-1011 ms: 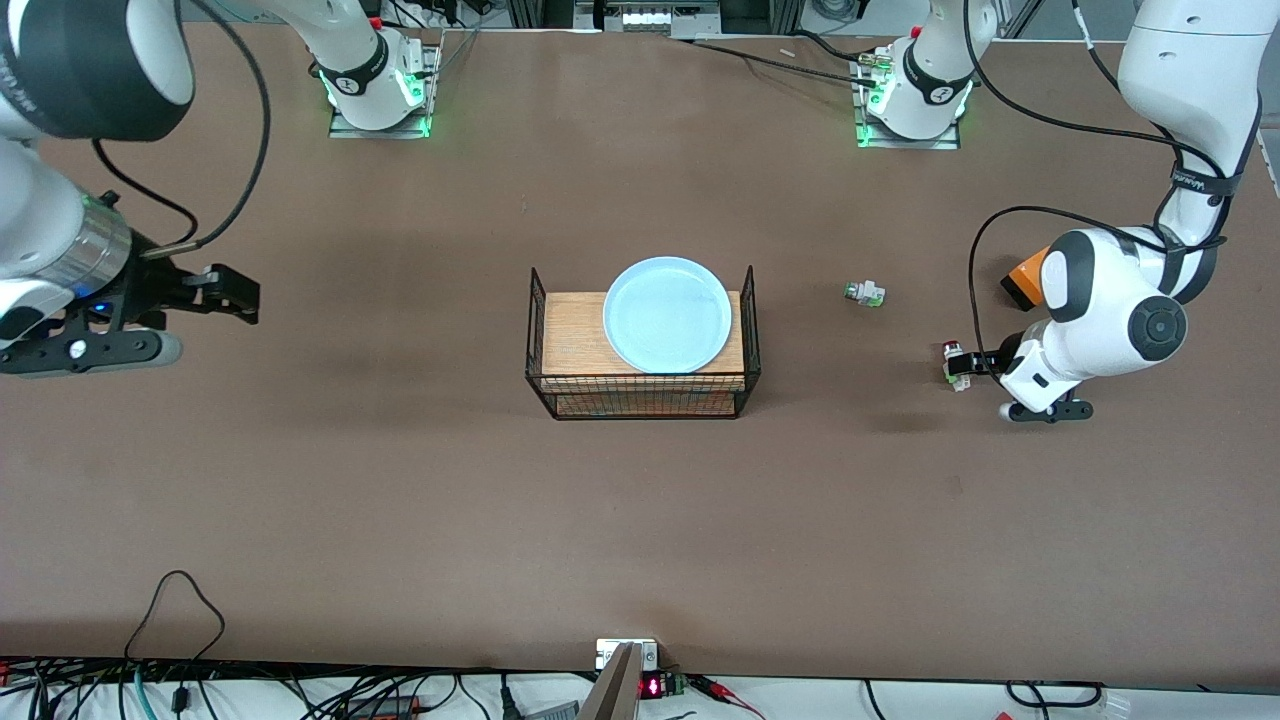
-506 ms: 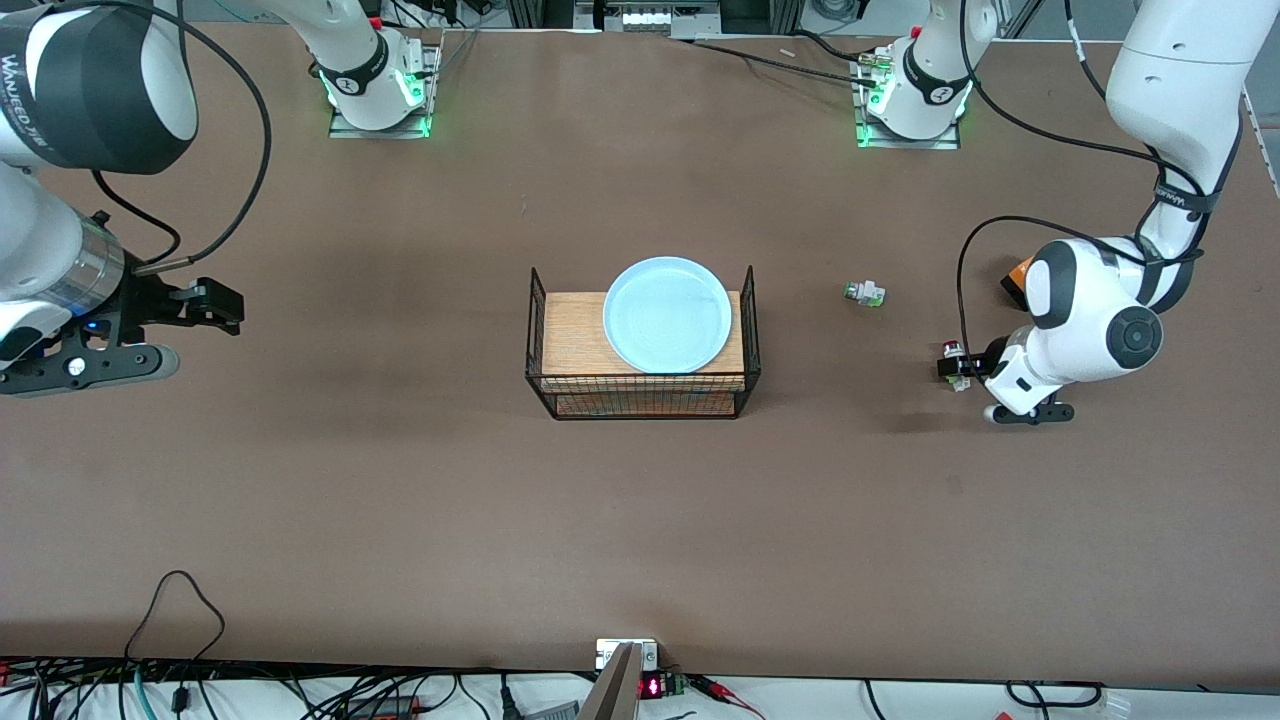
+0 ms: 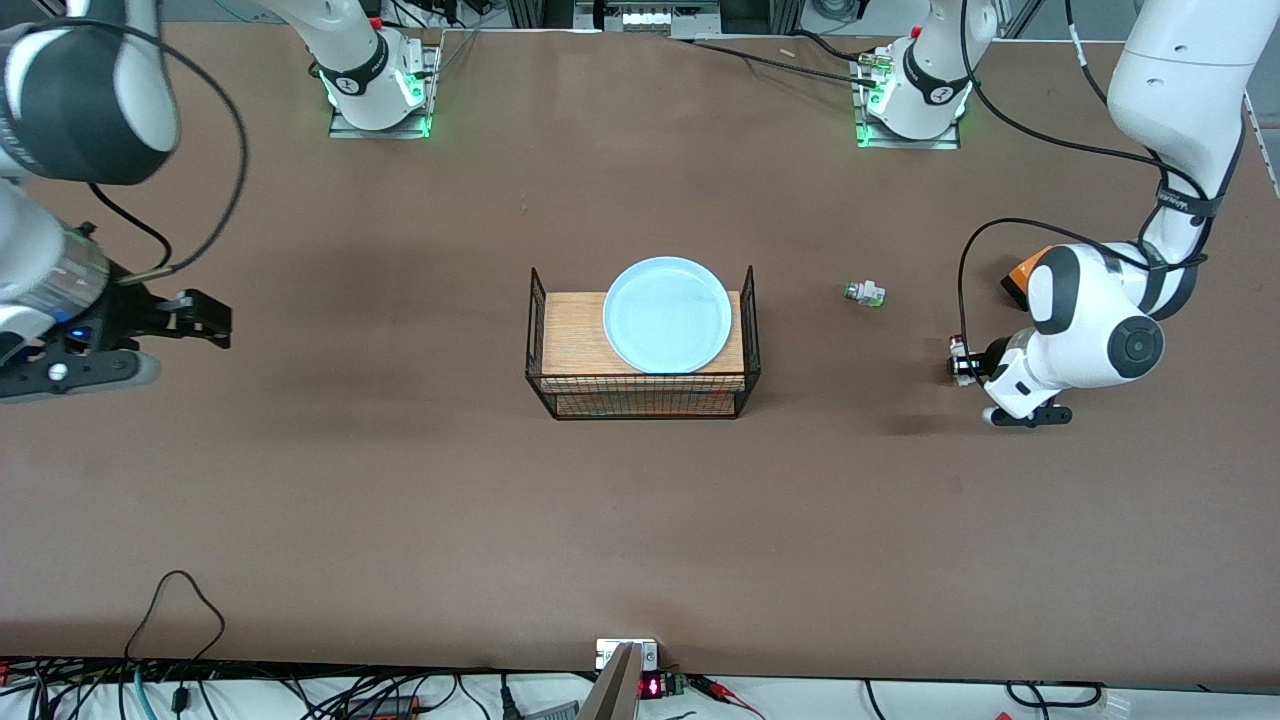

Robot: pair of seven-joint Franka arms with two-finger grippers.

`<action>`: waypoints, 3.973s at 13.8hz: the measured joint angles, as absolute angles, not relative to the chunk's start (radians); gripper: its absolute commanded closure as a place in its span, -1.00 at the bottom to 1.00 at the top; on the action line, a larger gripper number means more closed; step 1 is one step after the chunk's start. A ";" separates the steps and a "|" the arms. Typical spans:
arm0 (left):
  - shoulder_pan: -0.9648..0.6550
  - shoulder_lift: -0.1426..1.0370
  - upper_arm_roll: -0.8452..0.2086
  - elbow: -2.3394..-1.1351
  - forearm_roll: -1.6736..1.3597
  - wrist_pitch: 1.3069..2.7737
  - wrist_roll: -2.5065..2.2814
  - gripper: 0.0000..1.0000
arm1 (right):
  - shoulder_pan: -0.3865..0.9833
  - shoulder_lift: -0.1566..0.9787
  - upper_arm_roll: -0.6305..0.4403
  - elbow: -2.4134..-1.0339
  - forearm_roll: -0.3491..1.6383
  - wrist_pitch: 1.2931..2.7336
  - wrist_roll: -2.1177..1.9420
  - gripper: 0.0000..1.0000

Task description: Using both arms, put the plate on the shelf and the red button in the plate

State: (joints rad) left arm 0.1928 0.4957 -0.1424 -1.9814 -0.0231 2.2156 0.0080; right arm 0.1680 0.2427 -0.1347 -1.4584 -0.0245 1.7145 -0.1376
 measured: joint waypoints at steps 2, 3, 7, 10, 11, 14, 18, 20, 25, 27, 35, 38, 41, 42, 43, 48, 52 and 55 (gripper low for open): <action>0.193 0.468 -0.158 -1.929 -0.023 2.109 0.009 0.88 | 0.102 0.188 -0.072 -1.525 -0.025 1.729 -0.140 -1.00; 0.192 0.452 -0.171 -1.890 -0.023 2.030 0.009 0.90 | 0.094 0.165 -0.063 -1.554 -0.026 1.732 -0.140 -1.00; 0.189 0.418 -0.288 -1.696 -0.023 1.752 0.009 0.92 | 0.048 0.095 -0.055 -1.662 -0.027 1.751 -0.180 -1.00; 0.160 0.414 -0.403 -1.544 -0.027 1.615 -0.020 0.94 | 0.042 0.102 -0.051 -1.655 -0.027 1.754 -0.188 -1.00; 0.134 0.414 -0.427 -1.492 -0.032 1.585 -0.050 0.94 | 0.042 0.110 -0.049 -1.639 -0.027 1.750 -0.188 -1.00; 0.010 0.413 -0.454 -1.387 -0.090 1.537 -0.219 0.93 | 0.041 0.129 -0.047 -1.612 -0.027 1.743 -0.188 -1.00; -0.145 0.431 -0.457 -1.362 -0.199 1.631 -0.483 0.92 | 0.027 0.142 -0.048 -1.607 -0.027 1.743 -0.188 -1.00; -0.201 0.473 -0.456 -1.361 -0.199 1.740 -0.555 0.89 | 0.018 0.144 -0.049 -1.606 -0.027 1.744 -0.188 -1.00; -0.257 0.627 -0.449 -1.357 -0.155 1.921 -0.571 0.85 | 0.005 0.149 -0.049 -1.598 -0.024 1.743 -0.188 -1.00; -0.275 0.662 -0.448 -1.351 -0.145 1.950 -0.571 0.65 | 0.005 0.150 -0.048 -1.561 -0.027 1.714 -0.188 -1.00; -0.274 0.664 -0.436 -1.299 -0.131 1.975 -0.571 -1.00 | 0.012 0.172 -0.038 -1.486 -0.062 1.629 -0.189 -1.00; -0.253 0.589 -0.435 -1.278 -0.007 1.752 -0.571 -1.00 | 0.014 0.174 -0.036 -1.475 -0.056 1.629 -0.178 -1.00; -0.238 0.491 -0.435 -1.276 0.118 1.558 -0.571 -1.00 | 0.014 0.175 -0.036 -1.475 -0.051 1.626 -0.133 -1.00; -0.223 0.466 -0.434 -1.276 0.139 1.534 -0.564 -1.00 | 0.014 0.175 -0.036 -1.475 -0.050 1.626 -0.128 -1.00; -0.199 0.440 -0.432 -1.276 0.150 1.521 -0.546 -1.00 | 0.014 0.175 -0.036 -1.475 -0.050 1.625 -0.126 -1.00; -0.116 0.295 -0.285 -1.306 0.146 1.491 -0.347 -1.00 | 0.013 0.175 -0.037 -1.475 -0.050 1.625 -0.123 -1.00; -0.094 0.186 -0.099 -1.464 0.019 1.575 -0.086 -1.00 | 0.013 0.175 -0.037 -1.475 -0.050 1.625 -0.122 -1.00; -0.086 0.115 -0.038 -1.552 -0.001 1.621 -0.043 -1.00 | 0.013 0.175 -0.036 -1.475 -0.050 1.625 -0.122 -1.00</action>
State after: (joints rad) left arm -0.0862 0.1152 -0.0383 -1.5517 -0.0013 1.6208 -0.0431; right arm 0.0132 0.1755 -0.0365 -1.4745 -0.0500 1.6247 -0.1223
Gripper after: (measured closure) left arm 0.000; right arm 0.000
